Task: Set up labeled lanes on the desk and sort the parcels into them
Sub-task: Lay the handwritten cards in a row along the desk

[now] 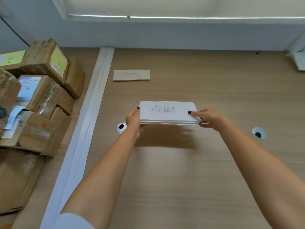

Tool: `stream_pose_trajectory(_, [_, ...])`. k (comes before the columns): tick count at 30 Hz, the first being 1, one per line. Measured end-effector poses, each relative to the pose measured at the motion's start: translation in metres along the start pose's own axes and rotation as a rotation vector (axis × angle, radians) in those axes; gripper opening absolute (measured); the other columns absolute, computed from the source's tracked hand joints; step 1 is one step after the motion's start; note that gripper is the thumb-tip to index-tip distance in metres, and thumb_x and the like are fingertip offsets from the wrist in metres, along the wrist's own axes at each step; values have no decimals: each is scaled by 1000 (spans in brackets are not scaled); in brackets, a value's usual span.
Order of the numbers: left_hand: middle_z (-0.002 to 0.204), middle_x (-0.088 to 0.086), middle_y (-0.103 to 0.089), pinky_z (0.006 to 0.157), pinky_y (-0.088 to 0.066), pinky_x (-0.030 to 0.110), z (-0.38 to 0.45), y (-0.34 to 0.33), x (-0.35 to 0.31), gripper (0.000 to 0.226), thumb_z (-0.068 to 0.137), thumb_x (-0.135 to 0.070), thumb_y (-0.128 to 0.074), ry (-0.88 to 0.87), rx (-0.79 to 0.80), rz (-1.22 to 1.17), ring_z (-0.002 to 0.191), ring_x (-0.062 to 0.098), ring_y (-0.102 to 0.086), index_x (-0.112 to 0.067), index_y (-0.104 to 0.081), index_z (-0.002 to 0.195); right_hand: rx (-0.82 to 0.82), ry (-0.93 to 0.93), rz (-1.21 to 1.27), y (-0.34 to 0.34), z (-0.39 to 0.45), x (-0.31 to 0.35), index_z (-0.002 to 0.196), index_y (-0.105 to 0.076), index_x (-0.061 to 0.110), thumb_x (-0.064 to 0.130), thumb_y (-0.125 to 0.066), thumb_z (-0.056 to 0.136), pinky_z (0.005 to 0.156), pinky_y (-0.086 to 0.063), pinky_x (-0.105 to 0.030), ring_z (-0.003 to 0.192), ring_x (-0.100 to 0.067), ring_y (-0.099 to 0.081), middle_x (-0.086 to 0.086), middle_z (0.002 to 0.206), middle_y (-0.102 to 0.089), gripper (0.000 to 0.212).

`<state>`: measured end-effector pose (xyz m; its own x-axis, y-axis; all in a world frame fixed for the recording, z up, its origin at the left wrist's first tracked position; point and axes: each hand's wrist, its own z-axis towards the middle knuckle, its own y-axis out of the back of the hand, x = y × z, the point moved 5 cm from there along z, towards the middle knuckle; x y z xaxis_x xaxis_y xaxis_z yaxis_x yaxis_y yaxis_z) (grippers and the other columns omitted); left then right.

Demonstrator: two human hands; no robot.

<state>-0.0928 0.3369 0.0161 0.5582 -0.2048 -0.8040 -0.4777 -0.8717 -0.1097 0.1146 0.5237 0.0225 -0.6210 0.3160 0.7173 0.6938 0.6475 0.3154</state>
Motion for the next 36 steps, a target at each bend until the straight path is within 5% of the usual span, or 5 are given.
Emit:
stream_pose_trajectory(6, [87,3,-61,68,-54,37,-25,-52,16,46,92,0,-39,-34,8,-7,71,16,-58,-18,-47,134,-36,52,38,59,11,-11,64,-49,8,18,-79,74,49,-54,-22,61,-18,-50,-6,74,-47,33])
stream_pose_trajectory(12, [81,-2,-61,62,-53,30,-36,-90,28,48,92,1,-40,-79,-53,10,66,13,-57,-18,-45,136,18,39,36,109,32,-15,89,-63,8,12,-72,79,46,-47,-19,56,-17,-57,-7,86,-65,14])
stream_pose_trajectory(18, [98,6,-60,62,-50,29,-27,-117,41,46,94,-2,-39,-74,-88,39,69,13,-56,-19,-43,136,57,22,169,131,55,-17,101,-59,5,11,-66,85,45,-52,-15,59,-18,-62,-5,83,-62,18])
stream_pose_trajectory(30, [86,-4,-61,48,-47,19,36,-137,42,42,93,-6,-41,-77,-113,168,67,9,-55,-24,-49,130,5,111,605,131,155,28,120,-50,-9,-12,-50,88,62,-58,-21,73,-23,-63,-15,104,-59,32])
stream_pose_trajectory(36, [87,-4,-64,63,-52,28,77,-135,47,43,91,-3,-40,-72,-90,126,72,12,-58,-26,-52,126,-141,115,551,109,228,55,88,-58,0,-12,-56,84,72,-58,-28,77,-22,-65,-19,114,-62,12])
